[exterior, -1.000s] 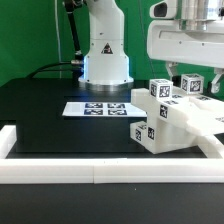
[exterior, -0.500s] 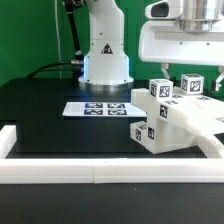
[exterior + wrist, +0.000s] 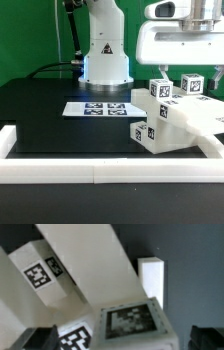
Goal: Assemble chair
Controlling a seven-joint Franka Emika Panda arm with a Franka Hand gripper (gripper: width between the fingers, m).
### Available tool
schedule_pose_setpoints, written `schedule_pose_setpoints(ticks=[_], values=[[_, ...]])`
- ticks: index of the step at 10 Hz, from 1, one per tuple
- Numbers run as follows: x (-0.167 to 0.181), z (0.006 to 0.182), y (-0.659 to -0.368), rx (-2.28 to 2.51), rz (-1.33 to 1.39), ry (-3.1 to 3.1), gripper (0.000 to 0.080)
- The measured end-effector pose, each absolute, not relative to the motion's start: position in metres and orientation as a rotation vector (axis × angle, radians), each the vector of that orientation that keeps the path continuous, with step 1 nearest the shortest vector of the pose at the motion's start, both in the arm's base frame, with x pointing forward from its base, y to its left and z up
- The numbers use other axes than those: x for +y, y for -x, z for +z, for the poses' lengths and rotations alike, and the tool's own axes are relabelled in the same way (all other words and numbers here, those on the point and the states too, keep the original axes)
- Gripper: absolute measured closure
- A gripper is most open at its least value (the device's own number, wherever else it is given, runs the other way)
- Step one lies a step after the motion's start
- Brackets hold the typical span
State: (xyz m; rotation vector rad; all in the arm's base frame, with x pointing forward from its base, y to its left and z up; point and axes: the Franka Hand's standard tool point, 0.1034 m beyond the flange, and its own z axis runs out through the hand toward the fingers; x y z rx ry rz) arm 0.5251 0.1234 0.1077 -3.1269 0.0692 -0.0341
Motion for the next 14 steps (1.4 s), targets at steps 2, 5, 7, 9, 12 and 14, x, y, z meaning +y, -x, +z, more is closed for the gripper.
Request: schedule_pose_setpoints(ticks=[2, 5, 7, 9, 12, 14], values=[[0.1233, 0.1077, -0.5252, 0.093, -0.034, 3.126, 0.0253], [0.1231, 0.1077, -0.5252, 0.138, -0.034, 3.124, 0.0531], [0.1230, 0.1076, -0.5252, 0.255, -0.032, 3.115, 0.0531], [0.1228, 0.1073, -0.5251, 0.585, -0.029, 3.068, 0.0531], [0.1243, 0.1069, -0.5259, 0.963, -0.041, 2.967, 0.0530], [0.1268, 0.1071, -0.5267, 1.203, -0.057, 2.869, 0.0529]])
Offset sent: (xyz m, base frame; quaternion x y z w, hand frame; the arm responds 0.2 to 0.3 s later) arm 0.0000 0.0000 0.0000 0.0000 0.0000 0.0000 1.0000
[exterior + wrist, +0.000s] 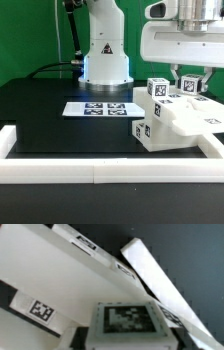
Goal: Assemble chair
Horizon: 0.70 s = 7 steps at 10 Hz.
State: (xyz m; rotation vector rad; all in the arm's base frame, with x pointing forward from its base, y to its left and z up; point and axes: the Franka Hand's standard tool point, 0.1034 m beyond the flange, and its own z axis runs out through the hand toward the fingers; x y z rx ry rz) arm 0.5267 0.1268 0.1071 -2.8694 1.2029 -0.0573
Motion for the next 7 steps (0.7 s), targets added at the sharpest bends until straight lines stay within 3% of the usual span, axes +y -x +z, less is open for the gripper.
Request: schedule_pose_setpoints(ticks=[7], values=[[0.1301, 0.1067, -0.5253, 1.863, -0.021, 2.462, 0.0528]])
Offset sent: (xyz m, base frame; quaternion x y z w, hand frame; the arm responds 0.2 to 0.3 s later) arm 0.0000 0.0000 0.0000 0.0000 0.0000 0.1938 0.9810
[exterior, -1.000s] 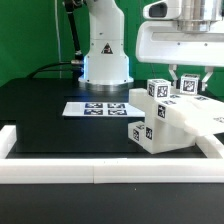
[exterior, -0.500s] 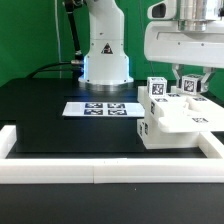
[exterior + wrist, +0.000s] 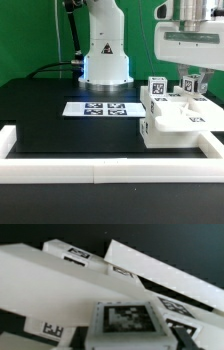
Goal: Assemble chair
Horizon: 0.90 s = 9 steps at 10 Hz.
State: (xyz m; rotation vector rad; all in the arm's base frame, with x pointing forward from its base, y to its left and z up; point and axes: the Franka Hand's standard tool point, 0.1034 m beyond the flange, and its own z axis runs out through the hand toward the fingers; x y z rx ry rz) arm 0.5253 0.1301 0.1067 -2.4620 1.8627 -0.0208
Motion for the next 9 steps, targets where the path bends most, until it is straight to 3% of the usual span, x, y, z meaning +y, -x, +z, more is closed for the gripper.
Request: schedule_pose_setpoints(ticks=[4, 9], values=[[0.1331, 0.1074, -0.5259, 2.327, 0.020, 1.989, 0.0528], [0.1303, 0.1068, -0.5276, 2.525, 0.060, 1.687, 0.0528]])
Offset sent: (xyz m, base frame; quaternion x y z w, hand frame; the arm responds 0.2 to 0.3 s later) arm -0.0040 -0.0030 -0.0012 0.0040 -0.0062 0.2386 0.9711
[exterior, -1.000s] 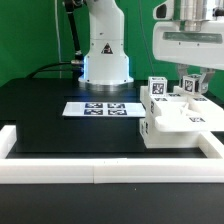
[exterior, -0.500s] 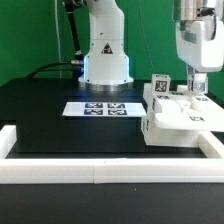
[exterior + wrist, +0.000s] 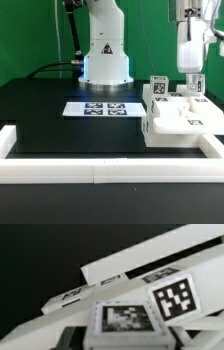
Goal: Assemble chair
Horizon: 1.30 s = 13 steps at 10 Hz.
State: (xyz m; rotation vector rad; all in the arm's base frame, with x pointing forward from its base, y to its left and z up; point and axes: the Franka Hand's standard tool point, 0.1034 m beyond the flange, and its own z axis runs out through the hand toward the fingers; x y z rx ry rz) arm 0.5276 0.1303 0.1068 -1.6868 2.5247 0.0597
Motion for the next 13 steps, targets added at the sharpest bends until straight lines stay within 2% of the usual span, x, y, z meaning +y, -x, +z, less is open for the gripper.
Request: schedule_pose_setpoints(ticks=[1, 2, 3, 4, 13], values=[[0.1311, 0.1067, -0.5274, 2.511, 0.059, 1.707, 0.0413], [0.1314, 0.1066, -0.5270, 2.473, 0.054, 1.765, 0.0231], [0.1333, 0.1063, -0.5257, 2.423, 0.057, 1.839, 0.0231], [0.1354, 0.1064, -0.5252, 2.415, 0.058, 1.850, 0.0167], [0.1356, 0.1101, -0.5293, 1.479, 0.002, 2.652, 0.0150]])
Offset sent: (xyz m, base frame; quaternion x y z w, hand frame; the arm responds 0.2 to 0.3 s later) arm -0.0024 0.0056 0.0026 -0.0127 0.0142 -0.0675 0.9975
